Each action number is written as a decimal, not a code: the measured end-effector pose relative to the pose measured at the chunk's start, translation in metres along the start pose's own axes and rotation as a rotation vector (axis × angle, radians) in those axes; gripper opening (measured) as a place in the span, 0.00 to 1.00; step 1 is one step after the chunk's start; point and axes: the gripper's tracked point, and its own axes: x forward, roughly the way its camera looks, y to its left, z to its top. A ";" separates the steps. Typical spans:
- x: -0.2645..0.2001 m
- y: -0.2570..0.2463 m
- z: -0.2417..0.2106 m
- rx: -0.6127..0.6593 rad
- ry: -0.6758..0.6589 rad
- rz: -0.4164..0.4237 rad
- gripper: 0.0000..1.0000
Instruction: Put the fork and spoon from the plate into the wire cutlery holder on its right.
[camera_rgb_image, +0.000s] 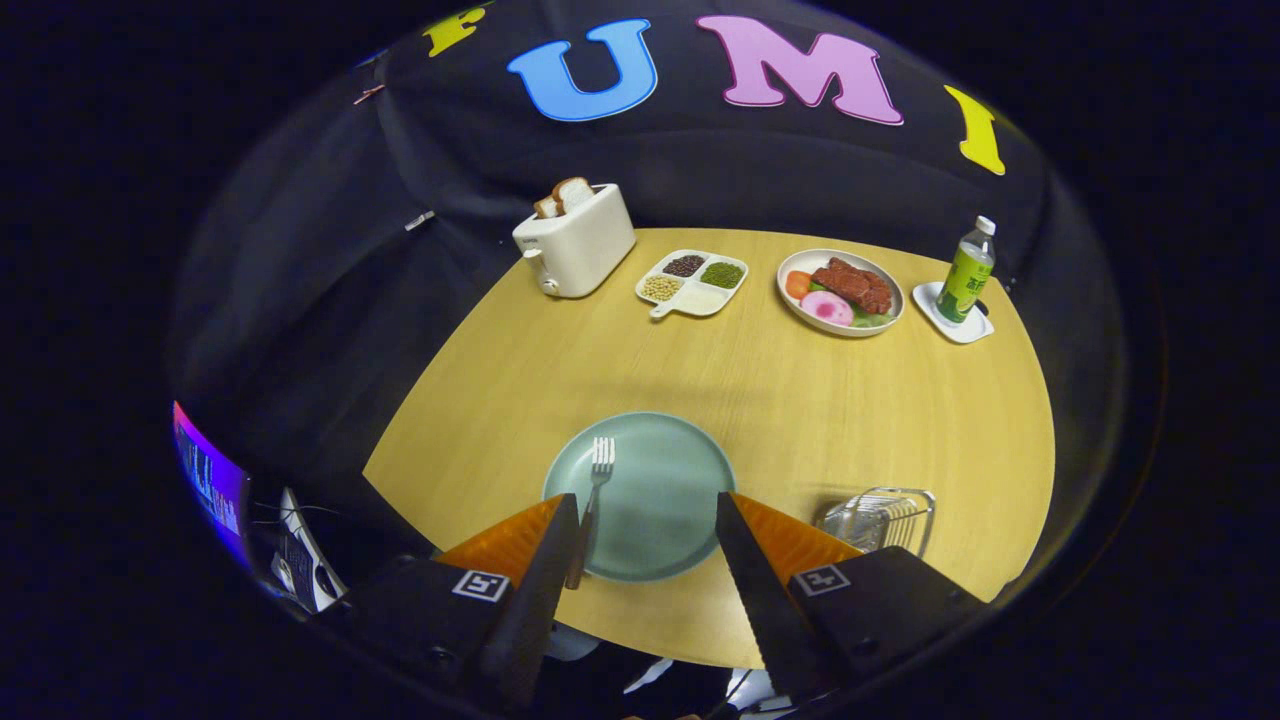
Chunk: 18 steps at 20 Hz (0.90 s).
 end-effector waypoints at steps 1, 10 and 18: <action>0.010 0.006 -0.006 -0.005 0.015 0.001 0.87; 0.092 0.025 -0.063 -0.045 0.161 -0.057 0.87; 0.124 0.028 -0.088 -0.062 0.240 -0.093 0.75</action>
